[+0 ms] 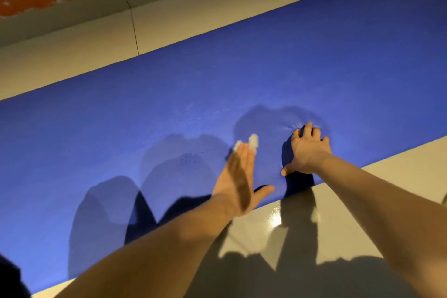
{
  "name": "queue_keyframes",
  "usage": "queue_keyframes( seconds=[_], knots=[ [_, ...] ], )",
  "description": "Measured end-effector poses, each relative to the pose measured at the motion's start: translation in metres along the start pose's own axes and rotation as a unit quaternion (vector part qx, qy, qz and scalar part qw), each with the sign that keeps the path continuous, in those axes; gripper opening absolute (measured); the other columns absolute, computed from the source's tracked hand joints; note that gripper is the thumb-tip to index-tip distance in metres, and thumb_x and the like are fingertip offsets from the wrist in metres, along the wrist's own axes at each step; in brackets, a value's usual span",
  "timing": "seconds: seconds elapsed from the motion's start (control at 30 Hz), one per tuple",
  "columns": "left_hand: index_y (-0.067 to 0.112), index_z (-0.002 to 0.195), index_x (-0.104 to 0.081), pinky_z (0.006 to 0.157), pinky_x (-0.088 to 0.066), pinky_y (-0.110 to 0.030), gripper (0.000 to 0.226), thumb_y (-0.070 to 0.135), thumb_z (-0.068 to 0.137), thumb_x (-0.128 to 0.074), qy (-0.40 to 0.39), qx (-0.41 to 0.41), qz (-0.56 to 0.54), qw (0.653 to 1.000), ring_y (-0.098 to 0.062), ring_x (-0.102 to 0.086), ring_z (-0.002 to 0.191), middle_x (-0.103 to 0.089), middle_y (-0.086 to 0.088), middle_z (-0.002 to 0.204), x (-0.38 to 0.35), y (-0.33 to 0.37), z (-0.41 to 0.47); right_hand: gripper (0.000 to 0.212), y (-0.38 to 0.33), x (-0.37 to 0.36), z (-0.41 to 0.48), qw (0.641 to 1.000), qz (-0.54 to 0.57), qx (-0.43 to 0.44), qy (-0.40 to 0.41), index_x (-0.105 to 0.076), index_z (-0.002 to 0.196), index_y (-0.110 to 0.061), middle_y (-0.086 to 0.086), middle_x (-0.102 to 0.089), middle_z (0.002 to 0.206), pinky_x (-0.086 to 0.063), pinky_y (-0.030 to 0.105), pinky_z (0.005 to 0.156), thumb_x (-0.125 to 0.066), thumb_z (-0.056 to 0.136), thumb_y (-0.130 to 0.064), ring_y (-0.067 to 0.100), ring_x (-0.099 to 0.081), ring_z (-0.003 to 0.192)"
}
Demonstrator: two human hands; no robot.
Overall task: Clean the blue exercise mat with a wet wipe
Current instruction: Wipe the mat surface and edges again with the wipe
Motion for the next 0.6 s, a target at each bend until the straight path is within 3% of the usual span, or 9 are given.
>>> queue_keyframes(
  seconds=[0.1,0.17,0.23,0.3,0.43,0.53,0.6],
  knots=[
    [0.004,0.161,0.008,0.128,-0.011,-0.048,0.108,0.07,0.096,-0.047,0.035,0.128,-0.047,0.99,-0.032,0.009,0.157,0.013,-0.004,0.171,0.006,-0.053,-0.066,0.143,-0.003,0.004,-0.002,1.0,-0.004,-0.004,-0.013,-0.009,0.158,-0.002,0.028,0.001,0.163,-0.03,0.054,0.116,-0.08,0.059,-0.077,0.046,-0.007,0.15],
    [-0.003,0.16,-0.003,0.124,-0.022,-0.053,0.103,0.07,0.098,-0.041,0.071,0.19,-0.018,0.979,-0.036,0.0,0.157,0.005,-0.01,0.172,0.007,-0.074,-0.096,0.142,-0.005,0.007,-0.004,1.0,-0.004,-0.011,-0.022,-0.009,0.158,-0.001,0.028,0.002,0.163,-0.031,0.054,0.116,-0.081,0.06,-0.075,0.047,-0.006,0.151],
    [-0.003,0.16,-0.001,0.124,-0.02,-0.052,0.106,0.074,0.096,-0.034,0.066,0.225,-0.004,0.972,-0.037,0.001,0.157,0.007,-0.011,0.171,0.005,-0.073,-0.098,0.142,-0.006,0.008,-0.004,1.0,-0.005,-0.012,-0.026,-0.008,0.159,-0.002,0.028,0.003,0.164,-0.032,0.054,0.116,-0.081,0.061,-0.075,0.047,-0.005,0.151],
    [-0.002,0.16,0.003,0.126,-0.017,-0.05,0.107,0.075,0.095,-0.033,0.046,0.195,-0.011,0.98,-0.038,0.002,0.157,0.008,-0.012,0.171,0.006,-0.051,-0.079,0.143,-0.005,0.007,-0.004,1.0,-0.001,-0.014,-0.027,-0.006,0.159,-0.001,0.027,0.004,0.164,-0.031,0.055,0.117,-0.081,0.061,-0.075,0.047,-0.004,0.151],
    [0.013,0.163,0.002,0.127,-0.014,-0.042,0.107,0.07,0.089,-0.051,0.026,0.121,-0.12,0.985,-0.029,-0.007,0.157,-0.003,-0.008,0.171,-0.007,0.012,-0.023,0.143,-0.003,0.003,-0.001,1.0,0.004,-0.01,-0.013,-0.005,0.159,-0.002,0.026,0.004,0.165,-0.028,0.055,0.117,-0.08,0.062,-0.075,0.045,-0.005,0.151],
    [0.002,0.16,0.011,0.128,-0.003,-0.045,0.099,0.065,0.1,-0.037,-0.037,0.029,-0.023,0.999,-0.033,0.014,0.156,0.018,-0.012,0.169,-0.021,0.049,0.011,0.14,0.002,-0.002,0.001,1.0,0.0,-0.003,0.001,-0.006,0.16,-0.006,0.024,0.004,0.165,-0.026,0.055,0.117,-0.076,0.063,-0.079,0.044,-0.005,0.152],
    [0.0,0.16,0.006,0.127,-0.009,-0.046,0.098,0.064,0.101,-0.037,-0.05,-0.01,0.005,0.999,-0.033,0.013,0.157,0.014,-0.014,0.17,-0.021,0.048,0.018,0.14,0.004,-0.002,0.0,1.0,-0.005,0.001,0.001,-0.008,0.16,-0.006,0.023,0.003,0.166,-0.027,0.054,0.116,-0.074,0.062,-0.081,0.043,-0.007,0.152]
  ],
)
Point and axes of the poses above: each hand's wrist, its own z-axis towards the middle knuckle, its own x-axis out of the back of the hand, y = z × x, the point moved 4 cm from there along z, towards the middle knuckle
